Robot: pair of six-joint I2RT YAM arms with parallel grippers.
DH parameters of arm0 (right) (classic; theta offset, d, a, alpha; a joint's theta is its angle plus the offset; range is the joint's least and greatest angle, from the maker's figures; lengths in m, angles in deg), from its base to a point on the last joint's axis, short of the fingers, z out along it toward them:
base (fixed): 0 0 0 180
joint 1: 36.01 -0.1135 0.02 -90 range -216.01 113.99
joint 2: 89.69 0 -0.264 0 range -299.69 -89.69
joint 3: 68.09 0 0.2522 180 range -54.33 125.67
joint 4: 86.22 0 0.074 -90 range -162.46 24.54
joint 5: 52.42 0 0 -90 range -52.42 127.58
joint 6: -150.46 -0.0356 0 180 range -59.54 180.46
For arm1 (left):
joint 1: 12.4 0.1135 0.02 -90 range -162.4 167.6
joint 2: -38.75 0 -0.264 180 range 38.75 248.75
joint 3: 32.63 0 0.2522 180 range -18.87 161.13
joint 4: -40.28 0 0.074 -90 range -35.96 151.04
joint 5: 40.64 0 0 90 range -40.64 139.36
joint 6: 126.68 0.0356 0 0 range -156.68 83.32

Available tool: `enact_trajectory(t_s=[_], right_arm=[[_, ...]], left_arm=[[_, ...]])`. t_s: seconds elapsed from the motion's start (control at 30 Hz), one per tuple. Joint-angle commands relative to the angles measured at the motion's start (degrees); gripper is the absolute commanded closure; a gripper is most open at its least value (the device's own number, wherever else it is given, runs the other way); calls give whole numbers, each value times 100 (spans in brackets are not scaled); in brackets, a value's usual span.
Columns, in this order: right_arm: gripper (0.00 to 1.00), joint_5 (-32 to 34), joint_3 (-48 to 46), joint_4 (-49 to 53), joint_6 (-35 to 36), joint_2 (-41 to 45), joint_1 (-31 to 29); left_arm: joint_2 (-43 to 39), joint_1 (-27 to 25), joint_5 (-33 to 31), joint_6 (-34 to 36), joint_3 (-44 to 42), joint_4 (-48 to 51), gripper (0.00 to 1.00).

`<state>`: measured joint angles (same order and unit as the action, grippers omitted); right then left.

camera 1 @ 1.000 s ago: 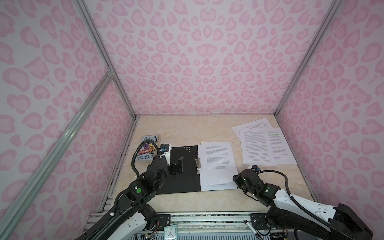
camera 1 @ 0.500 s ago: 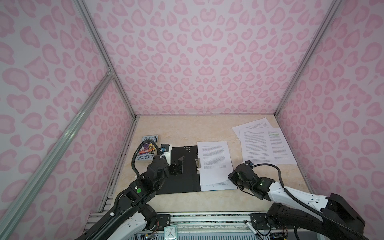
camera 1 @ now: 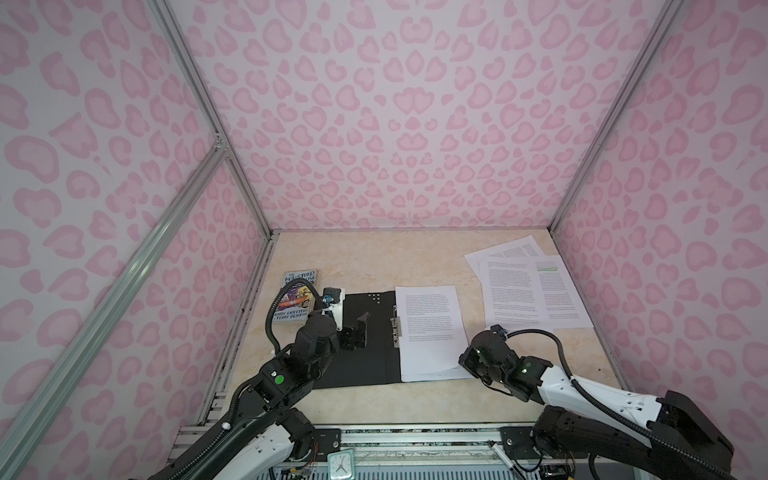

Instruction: Put the files into the folder

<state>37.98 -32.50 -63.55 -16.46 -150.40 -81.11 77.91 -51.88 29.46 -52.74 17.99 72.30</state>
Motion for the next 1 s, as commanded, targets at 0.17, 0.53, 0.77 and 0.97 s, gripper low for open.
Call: enact_trajectory(t_s=[0.17,0.53,0.77,0.97], right_arm=[[100,-40,-99,153,77,76,-6],[100,-170,-154,80,99,41,-8],[100,-173,-185,131,116,102,-16],[100,-177,-214,94,119,122,-16]], left_arm=[[39,11,2,-23,82,2,4],[77,11,21,-45,93,20,4],[75,11,38,-81,96,28,4],[83,11,71,-111,102,37,4]])
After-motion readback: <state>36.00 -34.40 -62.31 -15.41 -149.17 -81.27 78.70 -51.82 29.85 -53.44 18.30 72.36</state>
